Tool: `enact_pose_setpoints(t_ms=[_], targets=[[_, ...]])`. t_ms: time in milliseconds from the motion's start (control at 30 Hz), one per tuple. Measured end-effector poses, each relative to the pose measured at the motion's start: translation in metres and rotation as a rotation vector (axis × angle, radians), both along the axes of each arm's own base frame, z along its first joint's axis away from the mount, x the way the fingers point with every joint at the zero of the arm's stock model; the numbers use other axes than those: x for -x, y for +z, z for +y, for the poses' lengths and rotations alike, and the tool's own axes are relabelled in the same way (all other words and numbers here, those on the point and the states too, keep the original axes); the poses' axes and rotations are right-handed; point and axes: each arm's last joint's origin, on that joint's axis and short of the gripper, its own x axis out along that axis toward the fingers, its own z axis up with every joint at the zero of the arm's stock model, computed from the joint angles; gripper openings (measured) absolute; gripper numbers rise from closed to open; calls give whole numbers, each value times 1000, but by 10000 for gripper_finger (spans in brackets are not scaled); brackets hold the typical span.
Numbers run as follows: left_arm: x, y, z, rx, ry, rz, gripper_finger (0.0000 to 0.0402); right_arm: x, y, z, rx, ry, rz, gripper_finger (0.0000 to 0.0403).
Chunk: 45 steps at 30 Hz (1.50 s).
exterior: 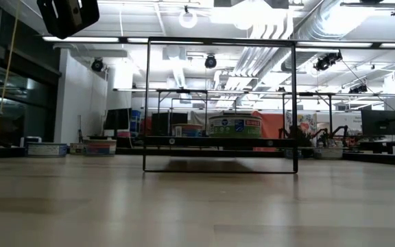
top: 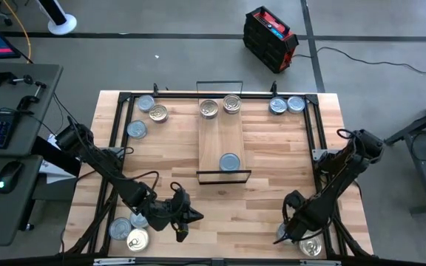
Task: Stack canned seafood by type on shelf
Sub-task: Stack the blue pink tuna can on top of the other blue pink tuna can on the shelf
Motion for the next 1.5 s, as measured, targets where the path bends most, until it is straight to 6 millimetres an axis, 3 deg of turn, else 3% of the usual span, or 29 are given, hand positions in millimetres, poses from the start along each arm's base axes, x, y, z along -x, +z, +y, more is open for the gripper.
enact_pose_setpoints(t_ms=[367, 800, 1033, 1200, 1367, 1500], targets=[[2, -1, -2, -23, -18, 5, 0, -7, -15, -17, 3, -28, 0, 0], [15, 19, 12, -94, -60, 37, 0, -55, -9, -38, 78, -24, -316, 0], [31, 17, -3, -69, -99, 72, 0, -71, -10, -27, 1, -48, -496, 0], [42, 16, -13, -66, -70, 60, 0, -85, -23, -12, -64, -53, -576, 0], [42, 10, -19, -57, -44, 55, 0, -113, -33, 9, -79, -11, -653, 0], [35, -4, -27, -54, -38, 50, 0, -147, -30, 19, -33, 71, -722, 0]])
